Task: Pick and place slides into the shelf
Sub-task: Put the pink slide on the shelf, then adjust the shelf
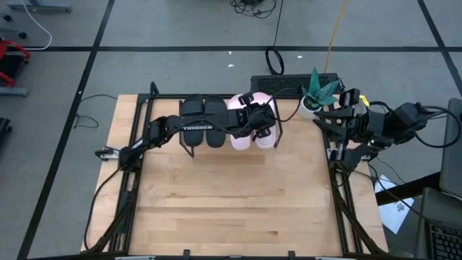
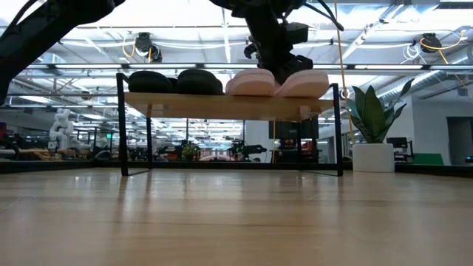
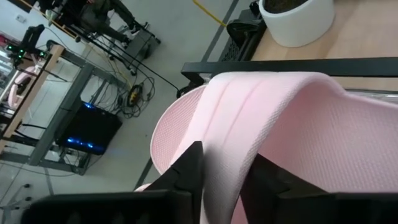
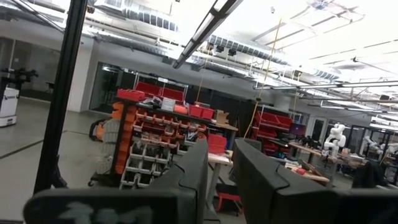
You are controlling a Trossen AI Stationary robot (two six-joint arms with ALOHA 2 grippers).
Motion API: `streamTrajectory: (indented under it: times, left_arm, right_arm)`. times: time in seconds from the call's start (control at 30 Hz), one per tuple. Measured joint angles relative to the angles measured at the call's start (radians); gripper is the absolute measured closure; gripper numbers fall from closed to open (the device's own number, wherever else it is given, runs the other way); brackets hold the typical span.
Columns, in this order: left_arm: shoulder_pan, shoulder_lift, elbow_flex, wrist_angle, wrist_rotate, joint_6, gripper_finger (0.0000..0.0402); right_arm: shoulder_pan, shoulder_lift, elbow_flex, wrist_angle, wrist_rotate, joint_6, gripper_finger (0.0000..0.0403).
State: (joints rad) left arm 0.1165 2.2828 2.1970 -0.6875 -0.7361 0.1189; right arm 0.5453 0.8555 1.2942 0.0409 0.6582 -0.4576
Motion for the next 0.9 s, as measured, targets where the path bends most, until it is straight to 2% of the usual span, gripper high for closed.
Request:
streamTrajectory:
  times: [0.37,0.9]
  left_arm:
    - [-0.001,-0.001,0.0,0.013,-0.02,0.003,0.0277]
    - [-0.041,-0.003,0.0,0.072,-0.034,0.033,0.0272]
  right_arm:
    - [0.0,0.0,0.0,-0.01,0.0,0.001,0.0335]
    - [0.0,0.0,0.0,-0.016,0.0,0.001,0.0335]
